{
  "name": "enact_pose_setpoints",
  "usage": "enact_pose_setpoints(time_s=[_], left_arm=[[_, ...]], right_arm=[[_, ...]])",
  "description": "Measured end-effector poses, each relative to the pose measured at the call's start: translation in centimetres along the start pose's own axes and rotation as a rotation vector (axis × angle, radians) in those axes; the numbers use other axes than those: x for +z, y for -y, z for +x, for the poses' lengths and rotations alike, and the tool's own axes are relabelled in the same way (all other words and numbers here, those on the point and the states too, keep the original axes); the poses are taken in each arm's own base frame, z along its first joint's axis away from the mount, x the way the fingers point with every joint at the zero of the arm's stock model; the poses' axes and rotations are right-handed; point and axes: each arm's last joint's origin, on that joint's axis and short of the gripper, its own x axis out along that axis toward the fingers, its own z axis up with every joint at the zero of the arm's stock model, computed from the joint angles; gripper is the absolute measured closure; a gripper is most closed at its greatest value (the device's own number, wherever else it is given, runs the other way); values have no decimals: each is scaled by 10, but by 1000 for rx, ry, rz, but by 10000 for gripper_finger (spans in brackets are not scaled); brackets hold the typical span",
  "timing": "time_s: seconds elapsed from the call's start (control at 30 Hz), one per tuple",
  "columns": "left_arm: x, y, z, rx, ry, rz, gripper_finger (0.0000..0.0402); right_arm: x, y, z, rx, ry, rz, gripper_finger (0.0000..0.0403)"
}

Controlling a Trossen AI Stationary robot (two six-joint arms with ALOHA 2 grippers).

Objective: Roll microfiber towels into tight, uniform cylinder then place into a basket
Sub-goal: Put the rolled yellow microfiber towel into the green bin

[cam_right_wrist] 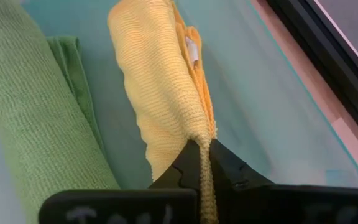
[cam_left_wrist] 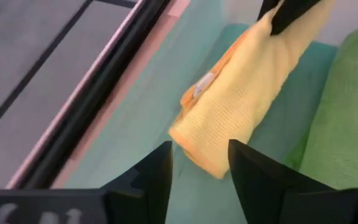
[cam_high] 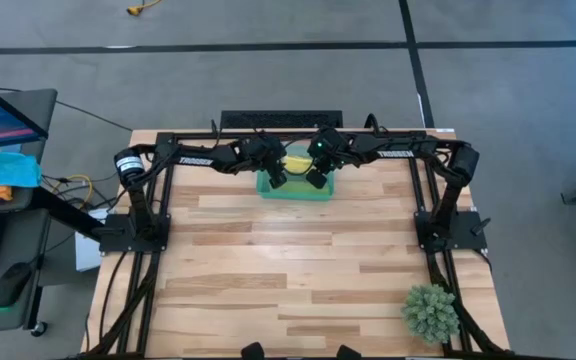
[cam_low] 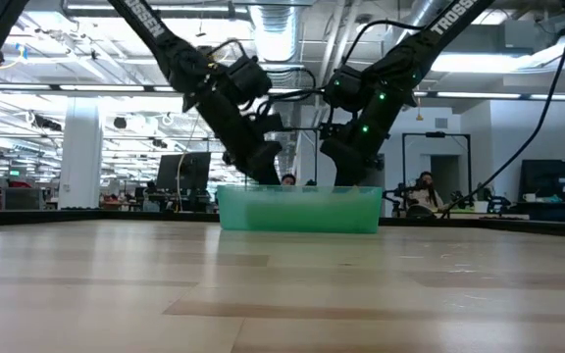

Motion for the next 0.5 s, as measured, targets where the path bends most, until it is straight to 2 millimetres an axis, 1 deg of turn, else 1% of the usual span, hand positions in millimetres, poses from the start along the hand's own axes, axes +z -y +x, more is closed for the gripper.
enact_pose_setpoints(time_s=[0.1,0.17,0.3,0.4,0.5], left_arm=[[13,-3,-10,-3,-26,17,247],[21,-5,-21,-6,-36,36,248],[35,-6,-45,-10,14,59,255],[41,-7,-65,-15,36,65,260],[45,-7,-87,-25,41,70,264]], right_arm=[[0,0,0,3,1,-1,368],[0,-1,0,4,3,0,364],[1,-3,0,11,13,0,353],[1,-4,0,25,11,7,328],[1,-4,0,24,12,19,286]])
